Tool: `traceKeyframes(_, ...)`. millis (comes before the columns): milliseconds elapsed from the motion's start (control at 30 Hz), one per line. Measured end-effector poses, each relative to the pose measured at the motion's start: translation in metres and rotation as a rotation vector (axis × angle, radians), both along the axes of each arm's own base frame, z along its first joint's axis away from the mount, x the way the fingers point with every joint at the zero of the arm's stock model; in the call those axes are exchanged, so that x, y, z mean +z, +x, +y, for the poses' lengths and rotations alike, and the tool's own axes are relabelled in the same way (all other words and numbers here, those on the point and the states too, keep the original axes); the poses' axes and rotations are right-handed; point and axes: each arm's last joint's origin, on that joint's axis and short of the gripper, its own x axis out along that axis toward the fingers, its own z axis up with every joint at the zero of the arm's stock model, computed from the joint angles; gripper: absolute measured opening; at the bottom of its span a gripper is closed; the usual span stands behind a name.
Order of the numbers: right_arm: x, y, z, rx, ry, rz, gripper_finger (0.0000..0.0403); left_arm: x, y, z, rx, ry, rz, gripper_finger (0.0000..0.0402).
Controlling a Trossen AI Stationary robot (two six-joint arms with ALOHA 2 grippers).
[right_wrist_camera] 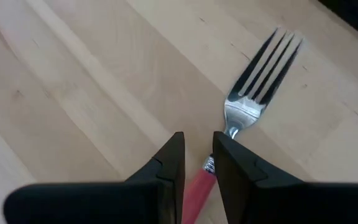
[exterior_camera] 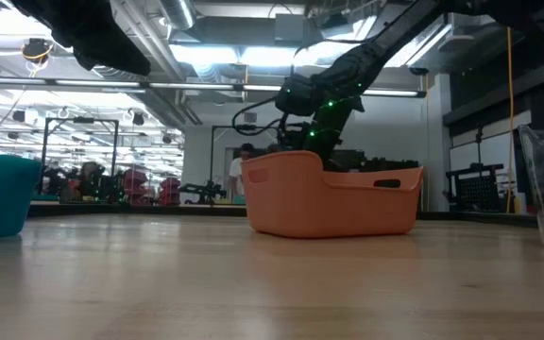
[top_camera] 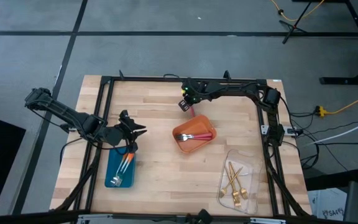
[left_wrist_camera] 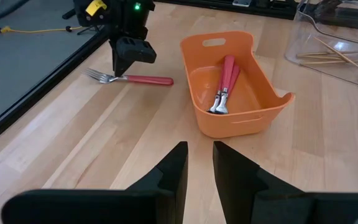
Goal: Sort silverware by color (type)
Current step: Put the pink fork into the orange bin
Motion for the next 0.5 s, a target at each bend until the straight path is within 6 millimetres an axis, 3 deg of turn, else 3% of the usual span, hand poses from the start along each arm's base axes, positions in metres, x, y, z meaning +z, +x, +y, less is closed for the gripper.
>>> traceKeyframes(500,-0.011,-0.003,0.0,-0.069,0.023,0.059,0.0072,0.0,0.0,0.0,0.0,0.0,0.0,0.007)
